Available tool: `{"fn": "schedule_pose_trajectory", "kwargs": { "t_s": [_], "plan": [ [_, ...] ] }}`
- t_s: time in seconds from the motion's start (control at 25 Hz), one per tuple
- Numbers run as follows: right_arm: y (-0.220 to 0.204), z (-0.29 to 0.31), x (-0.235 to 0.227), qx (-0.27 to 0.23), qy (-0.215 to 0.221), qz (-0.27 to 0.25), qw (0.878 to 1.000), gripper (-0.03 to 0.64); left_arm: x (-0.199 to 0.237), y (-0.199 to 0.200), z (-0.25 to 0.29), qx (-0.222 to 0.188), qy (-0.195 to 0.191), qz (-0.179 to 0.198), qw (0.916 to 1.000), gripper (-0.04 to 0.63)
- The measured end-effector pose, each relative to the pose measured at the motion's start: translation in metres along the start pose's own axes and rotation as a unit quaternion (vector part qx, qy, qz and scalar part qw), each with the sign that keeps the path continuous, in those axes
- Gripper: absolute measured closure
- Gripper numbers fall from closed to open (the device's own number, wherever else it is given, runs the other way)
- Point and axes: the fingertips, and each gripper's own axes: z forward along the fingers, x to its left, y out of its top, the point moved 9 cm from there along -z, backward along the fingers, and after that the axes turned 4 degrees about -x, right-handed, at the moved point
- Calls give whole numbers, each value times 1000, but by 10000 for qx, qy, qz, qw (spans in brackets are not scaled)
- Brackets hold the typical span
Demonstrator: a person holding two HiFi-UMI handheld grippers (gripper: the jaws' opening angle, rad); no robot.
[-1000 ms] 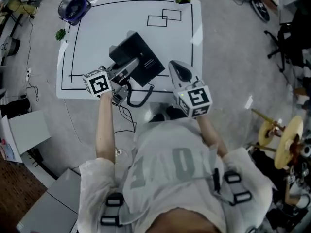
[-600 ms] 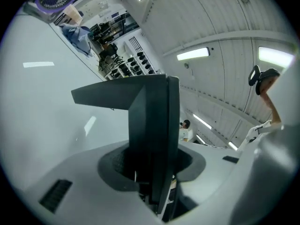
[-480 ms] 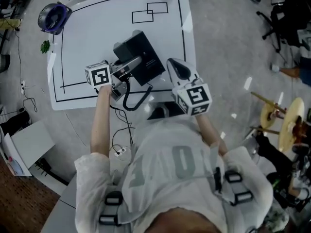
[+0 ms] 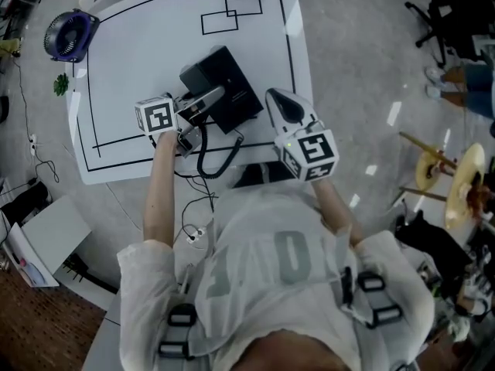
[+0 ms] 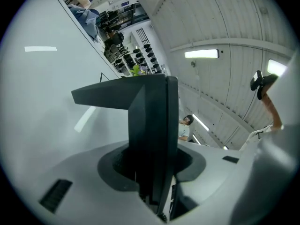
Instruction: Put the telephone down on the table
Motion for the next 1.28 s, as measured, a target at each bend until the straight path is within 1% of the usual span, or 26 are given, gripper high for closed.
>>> {"fn": "schedule_pose_trajectory", "kwargs": {
  "t_s": [0.28,0.6,0.84,1.04,1.16,1.28],
  "plan": [
    [0,8,2,49,-10,5,10000,609,2,8,5,133,-31,-147,9998,431],
    [0,10,5,91,42,-42,9999,609,4,9,7,281,68,-337,9990,430],
    [-1,9,4,145,53,-75,9999,609,5,8,8,361,296,-416,9980,422],
    [0,6,6,163,88,-117,9998,609,5,8,6,345,434,-429,9975,413],
    [0,4,6,172,97,-139,9997,609,5,8,4,331,581,-540,9963,384],
    [-1,0,6,183,112,-132,9997,609,6,7,4,312,721,-572,9953,370]
  ]
}}
